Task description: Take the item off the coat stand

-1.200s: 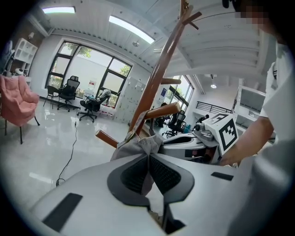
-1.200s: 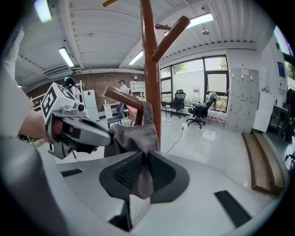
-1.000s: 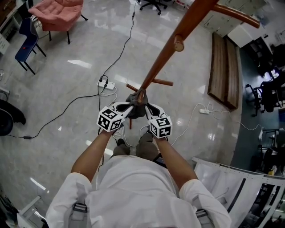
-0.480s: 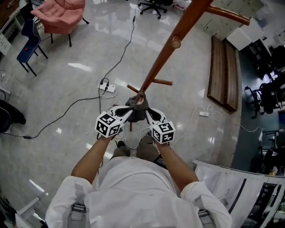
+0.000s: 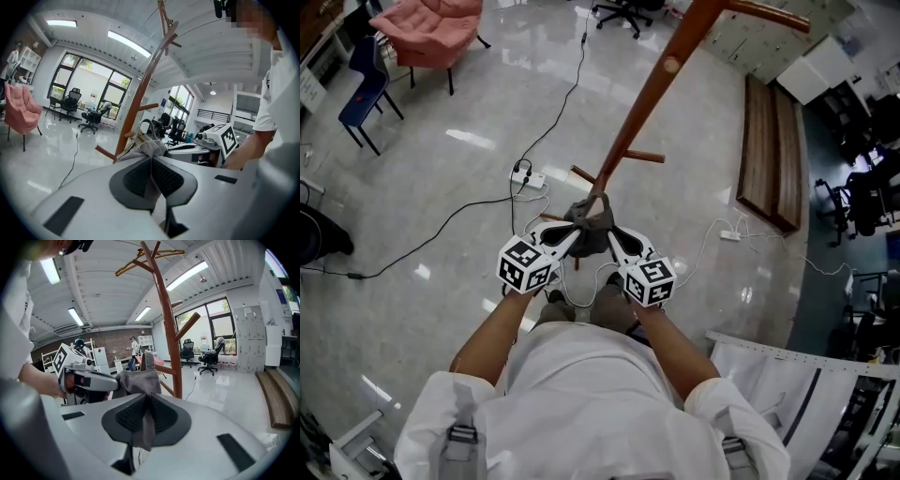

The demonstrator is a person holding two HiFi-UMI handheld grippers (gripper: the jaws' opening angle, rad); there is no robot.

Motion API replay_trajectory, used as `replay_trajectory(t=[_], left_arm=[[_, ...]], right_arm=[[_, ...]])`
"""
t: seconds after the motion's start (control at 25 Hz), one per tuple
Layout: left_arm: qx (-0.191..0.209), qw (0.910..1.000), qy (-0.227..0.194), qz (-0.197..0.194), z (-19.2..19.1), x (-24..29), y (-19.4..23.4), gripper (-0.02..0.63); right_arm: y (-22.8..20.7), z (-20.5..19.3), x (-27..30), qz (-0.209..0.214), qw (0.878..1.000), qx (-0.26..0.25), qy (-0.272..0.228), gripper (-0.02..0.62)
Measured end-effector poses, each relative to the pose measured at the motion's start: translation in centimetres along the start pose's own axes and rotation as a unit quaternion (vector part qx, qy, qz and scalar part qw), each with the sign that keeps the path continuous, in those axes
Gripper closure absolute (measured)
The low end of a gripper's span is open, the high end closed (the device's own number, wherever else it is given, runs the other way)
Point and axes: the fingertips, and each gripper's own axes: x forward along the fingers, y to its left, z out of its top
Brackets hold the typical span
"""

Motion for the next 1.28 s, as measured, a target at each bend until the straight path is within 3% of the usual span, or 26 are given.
replay_trajectory(t=[0.52, 0.96, 1.28], left_arm=[[0.007, 0.9984, -0.036, 0.044, 0.9, -6.0, -6.2, 0.58], [0.012, 0.9944, -0.058, 0.087, -0.6, -8.7, -15.9, 0.58], [0.037, 0.9925, -0.071, 0.092, -0.2, -11.0, -22.2, 0.58]], right_arm=[[5.7, 1.5, -6.0, 0.06, 0.997, -0.02, -0.043, 0.554], [9.2, 0.2, -15.1, 0.096, 0.992, -0.012, -0.076, 0.557], [11.0, 0.7, -21.5, 0.122, 0.987, -0.036, -0.095, 0.557]])
